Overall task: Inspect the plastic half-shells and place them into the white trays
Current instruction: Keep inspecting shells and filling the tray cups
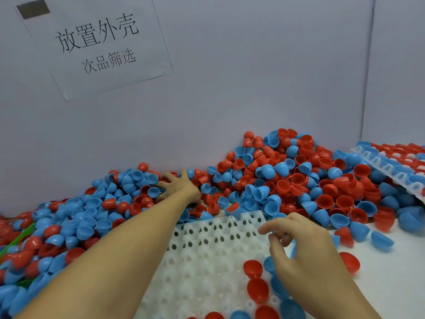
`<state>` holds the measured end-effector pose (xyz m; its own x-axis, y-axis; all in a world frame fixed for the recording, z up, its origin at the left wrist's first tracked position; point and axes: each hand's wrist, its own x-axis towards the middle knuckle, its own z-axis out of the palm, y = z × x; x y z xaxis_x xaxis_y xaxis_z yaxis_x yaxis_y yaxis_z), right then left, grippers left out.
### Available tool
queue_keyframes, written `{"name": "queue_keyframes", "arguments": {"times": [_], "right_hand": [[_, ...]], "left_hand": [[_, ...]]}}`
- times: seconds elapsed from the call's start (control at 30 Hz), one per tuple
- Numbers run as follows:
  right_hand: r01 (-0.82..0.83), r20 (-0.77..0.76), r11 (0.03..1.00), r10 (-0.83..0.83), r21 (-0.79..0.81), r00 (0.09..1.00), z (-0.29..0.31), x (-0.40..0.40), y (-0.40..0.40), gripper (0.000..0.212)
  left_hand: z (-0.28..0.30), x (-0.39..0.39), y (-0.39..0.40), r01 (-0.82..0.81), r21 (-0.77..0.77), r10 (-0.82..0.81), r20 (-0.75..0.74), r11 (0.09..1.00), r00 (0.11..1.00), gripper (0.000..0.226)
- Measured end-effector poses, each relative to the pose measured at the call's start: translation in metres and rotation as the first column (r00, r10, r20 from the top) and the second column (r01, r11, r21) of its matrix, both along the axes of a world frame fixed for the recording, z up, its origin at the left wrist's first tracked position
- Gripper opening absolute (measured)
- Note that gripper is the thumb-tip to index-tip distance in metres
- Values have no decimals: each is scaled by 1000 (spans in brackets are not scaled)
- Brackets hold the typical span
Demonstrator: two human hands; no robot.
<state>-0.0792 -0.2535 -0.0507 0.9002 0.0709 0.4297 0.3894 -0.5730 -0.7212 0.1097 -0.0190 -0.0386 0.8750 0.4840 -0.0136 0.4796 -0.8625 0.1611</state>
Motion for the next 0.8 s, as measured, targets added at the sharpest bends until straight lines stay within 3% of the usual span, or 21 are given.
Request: {"name": "queue_keyframes", "arguments": {"times": [0.5, 0.7, 0.8], "right_hand": [[-2, 4, 1000, 2, -1, 1000, 1, 0, 1, 34], [2, 29, 1000, -2, 7, 1000, 3, -3, 1, 37], [1, 14, 1000, -1, 1, 1000, 2, -4, 2, 35]], "left_hand": [[-4, 5, 11, 0, 96, -13, 144, 995, 989, 65], [35, 1, 15, 89, 0, -88, 130, 996, 988, 59], [56, -2, 24, 143, -176, -109, 188, 974, 976, 64]]}}
